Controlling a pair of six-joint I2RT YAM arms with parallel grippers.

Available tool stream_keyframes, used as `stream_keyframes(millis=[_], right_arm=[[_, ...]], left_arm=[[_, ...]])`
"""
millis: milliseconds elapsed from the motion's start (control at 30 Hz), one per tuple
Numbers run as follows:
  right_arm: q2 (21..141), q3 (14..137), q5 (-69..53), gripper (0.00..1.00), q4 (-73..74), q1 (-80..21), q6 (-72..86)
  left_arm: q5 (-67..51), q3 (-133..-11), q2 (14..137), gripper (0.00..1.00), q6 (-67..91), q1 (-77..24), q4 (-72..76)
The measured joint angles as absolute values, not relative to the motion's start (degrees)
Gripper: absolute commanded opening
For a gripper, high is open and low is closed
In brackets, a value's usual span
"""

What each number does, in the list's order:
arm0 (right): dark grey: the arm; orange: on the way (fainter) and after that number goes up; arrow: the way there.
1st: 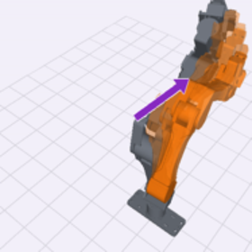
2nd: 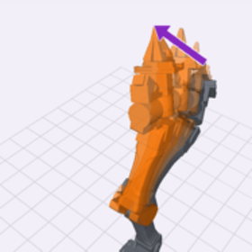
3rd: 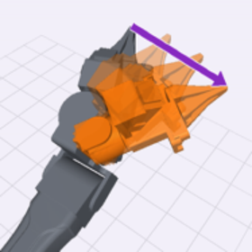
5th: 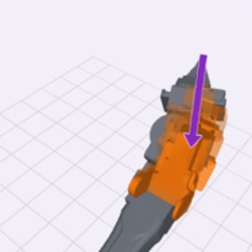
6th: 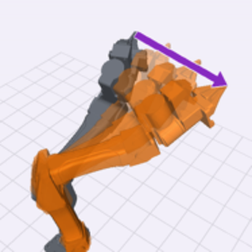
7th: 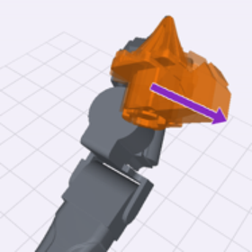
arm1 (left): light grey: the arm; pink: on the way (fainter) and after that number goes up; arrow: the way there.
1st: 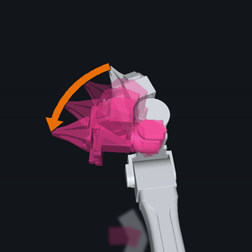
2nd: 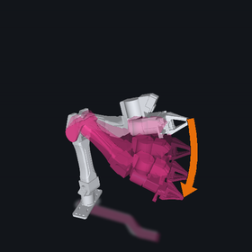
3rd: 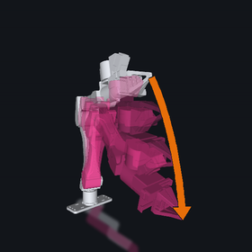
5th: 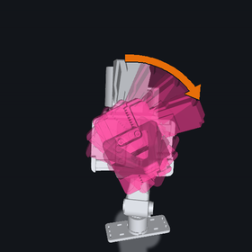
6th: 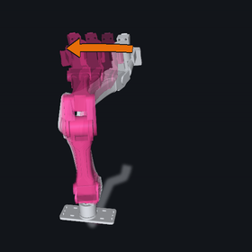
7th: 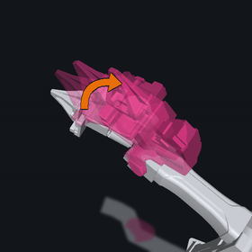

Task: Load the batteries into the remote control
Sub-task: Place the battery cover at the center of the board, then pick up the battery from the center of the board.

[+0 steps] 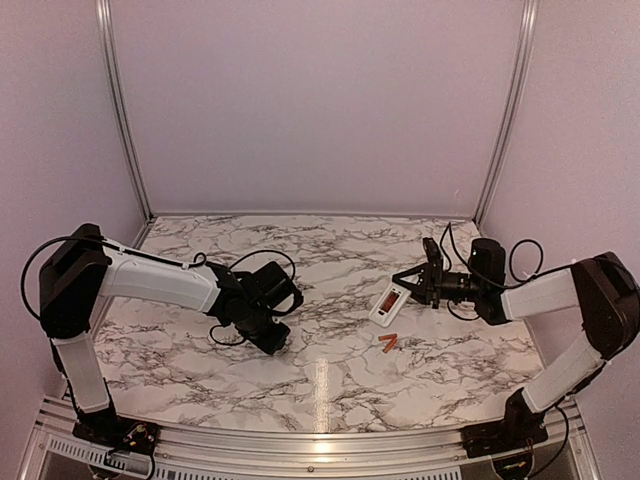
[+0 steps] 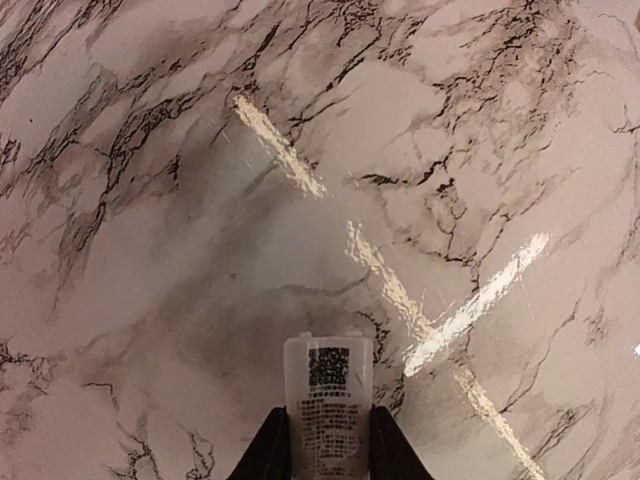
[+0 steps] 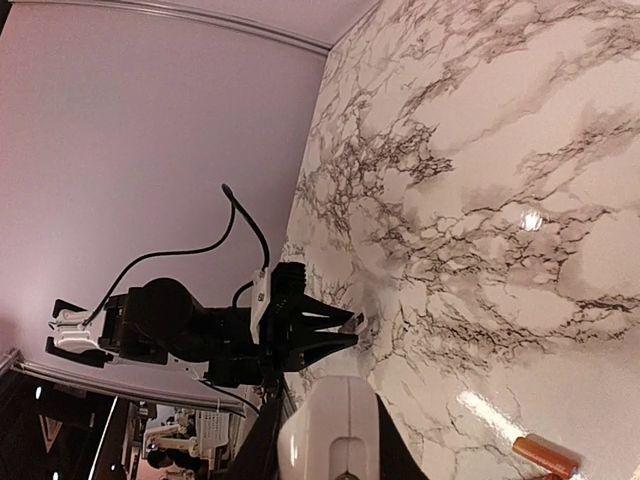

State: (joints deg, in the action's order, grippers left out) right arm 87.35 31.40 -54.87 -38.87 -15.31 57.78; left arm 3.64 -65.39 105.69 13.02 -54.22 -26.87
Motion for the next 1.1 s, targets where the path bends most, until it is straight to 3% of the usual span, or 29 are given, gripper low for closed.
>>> stream_keyframes(millis=[233, 367, 467, 833, 1100], right_arm=[[85.0, 30.5, -56.9, 0.00, -36.9, -13.5, 55.5], [84.4, 30.5, -57.8, 0.00, -36.1, -13.5, 54.8], [84.2, 30.5, -58.4, 0.00, -35.9, -13.4, 54.4], [80.6, 29.7, -60.0, 0.00, -35.4, -12.5, 51.8], [77.2, 29.3, -60.4, 0.00, -30.0, -11.9, 46.2]], left_arm=[[3.8, -65.6, 107.7, 0.30, 12.7, -54.0, -26.4], [3.5, -65.6, 107.7, 0.47, 12.6, -54.0, -26.3], [3.4, -65.6, 107.7, 0.52, 12.3, -54.0, -26.3], [1.0, -67.1, 104.1, 0.59, 10.9, -53.9, -26.8], [-3.8, -69.4, 100.9, 0.54, 8.8, -53.9, -23.8]])
